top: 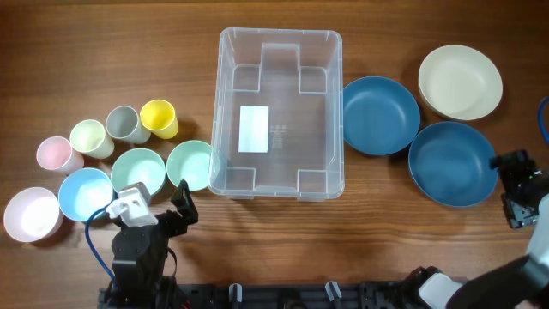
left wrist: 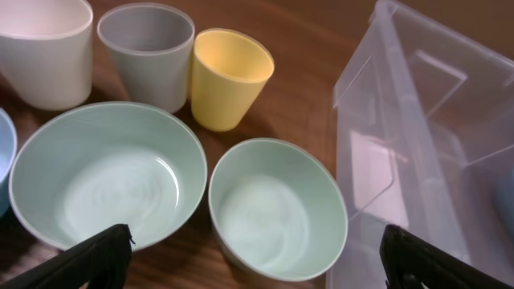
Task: Pack container
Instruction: 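Reach the right gripper to the rim of the right dark blue bowl and grasp, then carry the dark blue bowl with the right gripper into the container and release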
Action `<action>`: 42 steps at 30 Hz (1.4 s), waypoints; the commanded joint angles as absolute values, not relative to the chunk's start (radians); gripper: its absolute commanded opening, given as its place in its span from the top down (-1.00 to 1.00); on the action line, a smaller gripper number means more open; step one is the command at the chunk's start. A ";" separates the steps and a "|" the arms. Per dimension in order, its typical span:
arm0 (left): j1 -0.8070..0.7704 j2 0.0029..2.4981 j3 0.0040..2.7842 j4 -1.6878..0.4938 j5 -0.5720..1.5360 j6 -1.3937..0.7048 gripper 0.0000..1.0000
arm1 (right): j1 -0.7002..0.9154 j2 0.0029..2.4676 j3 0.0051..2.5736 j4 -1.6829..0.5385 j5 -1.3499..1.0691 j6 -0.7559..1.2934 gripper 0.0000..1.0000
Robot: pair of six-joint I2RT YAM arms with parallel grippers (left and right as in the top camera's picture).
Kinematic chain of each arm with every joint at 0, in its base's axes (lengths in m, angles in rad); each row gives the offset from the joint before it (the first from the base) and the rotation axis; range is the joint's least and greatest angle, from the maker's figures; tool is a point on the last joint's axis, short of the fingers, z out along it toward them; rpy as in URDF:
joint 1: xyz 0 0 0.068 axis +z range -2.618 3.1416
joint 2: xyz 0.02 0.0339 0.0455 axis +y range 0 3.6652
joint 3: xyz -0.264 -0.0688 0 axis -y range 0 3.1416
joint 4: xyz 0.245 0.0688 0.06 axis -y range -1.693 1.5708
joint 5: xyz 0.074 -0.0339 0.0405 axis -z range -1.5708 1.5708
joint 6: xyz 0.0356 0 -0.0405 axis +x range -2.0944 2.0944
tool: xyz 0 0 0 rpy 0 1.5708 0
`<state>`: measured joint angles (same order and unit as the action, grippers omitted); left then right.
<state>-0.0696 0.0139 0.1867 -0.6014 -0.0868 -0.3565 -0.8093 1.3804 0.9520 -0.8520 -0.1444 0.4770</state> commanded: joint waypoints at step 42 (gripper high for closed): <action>-0.062 0.008 0.179 -0.716 -0.075 -0.352 -0.99 | 0.218 1.331 1.353 -0.718 -0.038 0.491 0.91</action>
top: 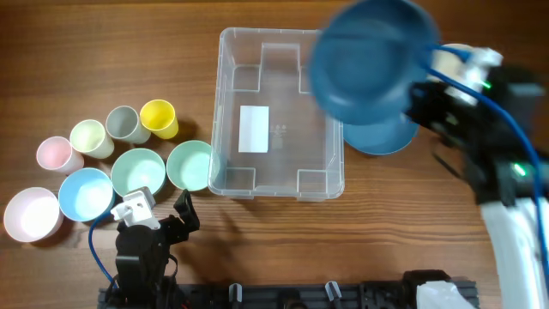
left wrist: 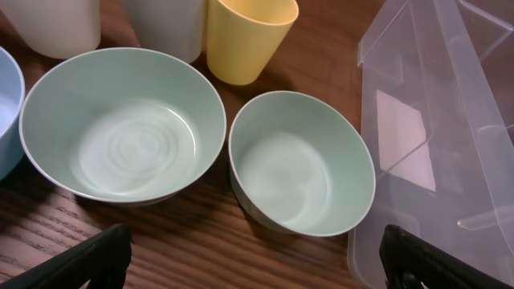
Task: Pack container
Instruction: 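Carry the dark blue bowl with the right gripper into the container and release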
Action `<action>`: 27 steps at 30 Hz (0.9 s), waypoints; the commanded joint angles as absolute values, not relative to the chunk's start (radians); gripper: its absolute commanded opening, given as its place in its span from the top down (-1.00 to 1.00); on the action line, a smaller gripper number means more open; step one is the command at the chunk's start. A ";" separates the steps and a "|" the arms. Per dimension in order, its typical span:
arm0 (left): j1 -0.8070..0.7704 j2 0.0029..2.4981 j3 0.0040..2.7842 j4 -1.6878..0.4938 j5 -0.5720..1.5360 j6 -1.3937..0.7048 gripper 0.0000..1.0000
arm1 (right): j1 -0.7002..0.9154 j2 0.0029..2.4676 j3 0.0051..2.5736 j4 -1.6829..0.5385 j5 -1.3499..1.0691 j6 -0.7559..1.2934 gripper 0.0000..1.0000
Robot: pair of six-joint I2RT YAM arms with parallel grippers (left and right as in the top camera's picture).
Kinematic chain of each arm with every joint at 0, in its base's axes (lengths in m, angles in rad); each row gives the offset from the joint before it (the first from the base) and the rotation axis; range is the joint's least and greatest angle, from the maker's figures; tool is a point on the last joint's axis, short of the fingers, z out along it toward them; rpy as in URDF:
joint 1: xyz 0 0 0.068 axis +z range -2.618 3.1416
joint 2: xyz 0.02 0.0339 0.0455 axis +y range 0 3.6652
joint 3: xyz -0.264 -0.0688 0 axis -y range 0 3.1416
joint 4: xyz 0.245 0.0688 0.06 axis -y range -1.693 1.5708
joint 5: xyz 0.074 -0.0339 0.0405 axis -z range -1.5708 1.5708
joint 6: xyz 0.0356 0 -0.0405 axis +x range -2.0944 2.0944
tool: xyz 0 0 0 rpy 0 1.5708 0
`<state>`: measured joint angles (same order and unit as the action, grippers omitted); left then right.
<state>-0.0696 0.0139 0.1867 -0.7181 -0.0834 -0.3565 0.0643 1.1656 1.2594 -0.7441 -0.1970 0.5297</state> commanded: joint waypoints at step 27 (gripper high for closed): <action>-0.062 0.008 0.179 -0.716 -0.075 -0.352 -0.99 | 0.376 1.967 1.663 -0.539 0.013 0.289 0.35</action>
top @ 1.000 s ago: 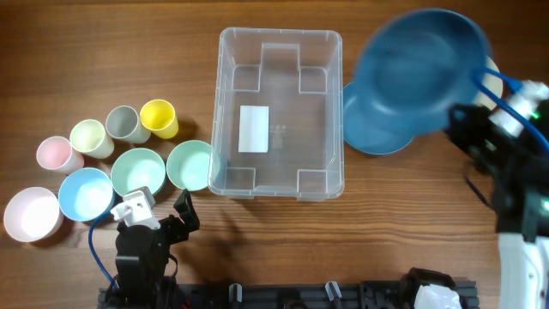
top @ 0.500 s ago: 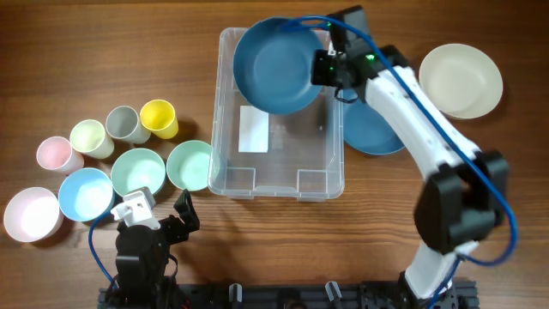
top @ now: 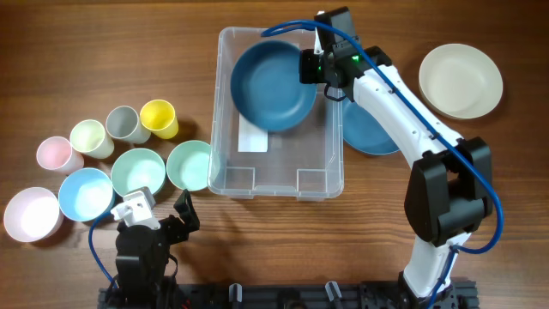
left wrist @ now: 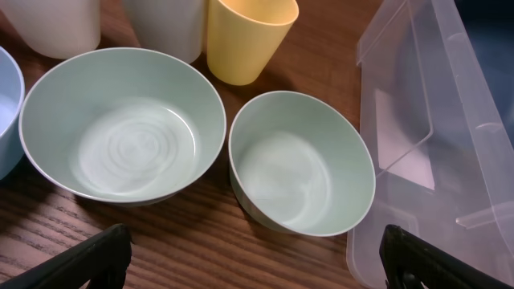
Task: Pack container
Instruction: 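Carry the dark blue bowl with the right gripper into the container and release, then move the right gripper to the cream bowl and grasp its rim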
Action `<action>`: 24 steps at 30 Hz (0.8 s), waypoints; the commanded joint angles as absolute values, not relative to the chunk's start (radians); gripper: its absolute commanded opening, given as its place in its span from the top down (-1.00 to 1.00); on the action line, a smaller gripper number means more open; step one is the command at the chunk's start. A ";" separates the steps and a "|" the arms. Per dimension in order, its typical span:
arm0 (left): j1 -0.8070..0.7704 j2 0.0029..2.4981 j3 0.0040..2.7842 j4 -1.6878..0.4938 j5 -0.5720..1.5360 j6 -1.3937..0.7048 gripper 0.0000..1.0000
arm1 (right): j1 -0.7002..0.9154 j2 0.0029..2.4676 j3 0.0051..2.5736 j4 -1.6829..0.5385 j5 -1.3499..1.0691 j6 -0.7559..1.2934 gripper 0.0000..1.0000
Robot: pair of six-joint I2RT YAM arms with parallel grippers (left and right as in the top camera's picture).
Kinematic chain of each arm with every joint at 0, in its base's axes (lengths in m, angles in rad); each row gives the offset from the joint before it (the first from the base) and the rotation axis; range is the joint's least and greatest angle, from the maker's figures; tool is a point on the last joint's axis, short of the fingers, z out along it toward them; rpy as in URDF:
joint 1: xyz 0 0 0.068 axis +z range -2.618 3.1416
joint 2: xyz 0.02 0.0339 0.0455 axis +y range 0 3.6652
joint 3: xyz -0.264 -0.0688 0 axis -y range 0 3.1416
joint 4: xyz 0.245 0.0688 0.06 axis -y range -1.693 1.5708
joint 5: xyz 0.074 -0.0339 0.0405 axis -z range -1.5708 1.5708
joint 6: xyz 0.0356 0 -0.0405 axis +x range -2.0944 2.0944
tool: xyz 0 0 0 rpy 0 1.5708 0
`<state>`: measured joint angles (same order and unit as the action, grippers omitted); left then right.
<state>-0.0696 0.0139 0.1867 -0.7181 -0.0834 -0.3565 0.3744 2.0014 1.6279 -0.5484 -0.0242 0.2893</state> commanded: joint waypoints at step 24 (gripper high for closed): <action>-0.062 0.008 0.179 -0.716 -0.075 -0.352 -1.00 | -0.520 1.887 1.568 -0.978 -0.084 0.396 -0.45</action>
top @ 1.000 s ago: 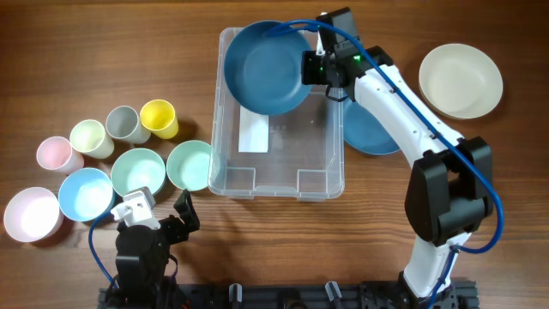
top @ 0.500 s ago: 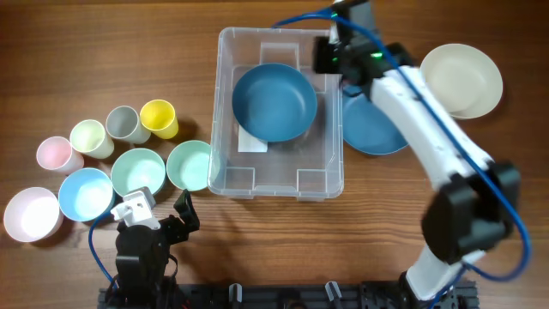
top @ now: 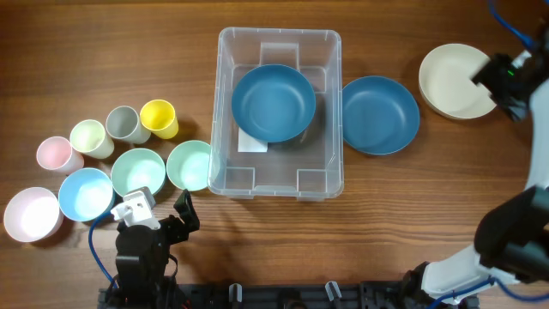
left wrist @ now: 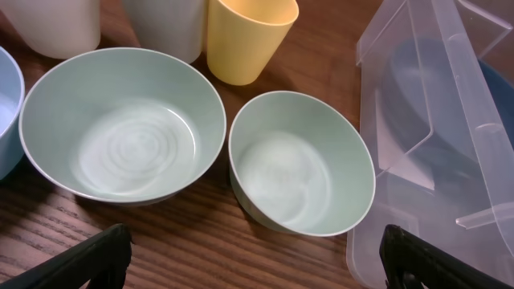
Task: Pack container
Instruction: 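Move the right gripper to the cream bowl and grasp its rim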
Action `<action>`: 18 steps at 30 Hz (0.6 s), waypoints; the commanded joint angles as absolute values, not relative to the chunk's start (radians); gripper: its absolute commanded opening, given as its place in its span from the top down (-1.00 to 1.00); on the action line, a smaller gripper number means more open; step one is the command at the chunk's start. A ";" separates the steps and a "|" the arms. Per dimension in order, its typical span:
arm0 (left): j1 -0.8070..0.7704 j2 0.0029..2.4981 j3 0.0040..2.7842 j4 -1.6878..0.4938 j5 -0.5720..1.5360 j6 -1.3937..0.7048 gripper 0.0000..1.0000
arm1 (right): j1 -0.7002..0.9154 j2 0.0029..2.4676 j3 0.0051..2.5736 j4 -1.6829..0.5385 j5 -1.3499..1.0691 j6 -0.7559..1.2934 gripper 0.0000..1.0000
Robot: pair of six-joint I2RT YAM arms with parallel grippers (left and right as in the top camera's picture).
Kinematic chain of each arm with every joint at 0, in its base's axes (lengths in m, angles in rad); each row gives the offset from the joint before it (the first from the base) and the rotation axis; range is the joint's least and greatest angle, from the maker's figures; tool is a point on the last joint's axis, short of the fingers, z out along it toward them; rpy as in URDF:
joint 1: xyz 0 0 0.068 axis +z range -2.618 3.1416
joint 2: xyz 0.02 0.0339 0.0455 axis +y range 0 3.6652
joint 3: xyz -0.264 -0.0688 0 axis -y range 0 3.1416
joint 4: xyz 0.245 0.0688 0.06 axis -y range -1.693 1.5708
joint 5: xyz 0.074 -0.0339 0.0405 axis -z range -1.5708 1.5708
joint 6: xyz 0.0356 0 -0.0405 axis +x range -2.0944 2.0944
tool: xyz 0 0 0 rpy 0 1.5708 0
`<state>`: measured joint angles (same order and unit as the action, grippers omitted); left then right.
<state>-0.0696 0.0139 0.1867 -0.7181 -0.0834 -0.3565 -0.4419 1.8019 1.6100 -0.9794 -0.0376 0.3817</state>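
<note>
The clear plastic container (top: pixel 280 112) stands mid-table, and one dark blue bowl (top: pixel 273 103) lies inside it. It shows dimly through the container's wall (left wrist: pixel 434 136) in the left wrist view. A second dark blue bowl (top: pixel 380 114) sits just right of the container, with a cream bowl (top: pixel 459 81) beyond it. My right gripper (top: pixel 504 81) is at the cream bowl's right edge; its jaws are unclear. My left gripper (top: pixel 163 215) (left wrist: pixel 255 261) is open and empty, low at the front left, facing two mint bowls (left wrist: pixel 301 172) (left wrist: pixel 120 132).
Left of the container are mint bowls (top: pixel 190 165) (top: pixel 137 172), a light blue bowl (top: pixel 85 194) and a pinkish white bowl (top: pixel 32 215). Behind them stand yellow (top: pixel 158 118), grey (top: pixel 123 124), pale green (top: pixel 90 137) and pink (top: pixel 56 154) cups.
The blue bowl, held by my right gripper in the container's far end, now lies loose in the container. My right arm has moved to the far right by the cream bowl.
Two blue bowls sat right of the empty container, my right gripper beside the nearer one. Then that bowl was held high over the container's right side, then down inside it. Now it rests there, released. My left arm has barely moved.
</note>
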 commanded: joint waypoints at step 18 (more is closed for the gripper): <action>-0.062 0.008 0.179 -0.716 -0.075 -0.352 -0.99 | -0.575 2.111 1.562 -0.799 -0.202 0.374 0.47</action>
<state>-0.0696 0.0139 0.1867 -0.7181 -0.0834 -0.3565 -0.5777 2.1040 1.5608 -0.8051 -0.2424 0.3683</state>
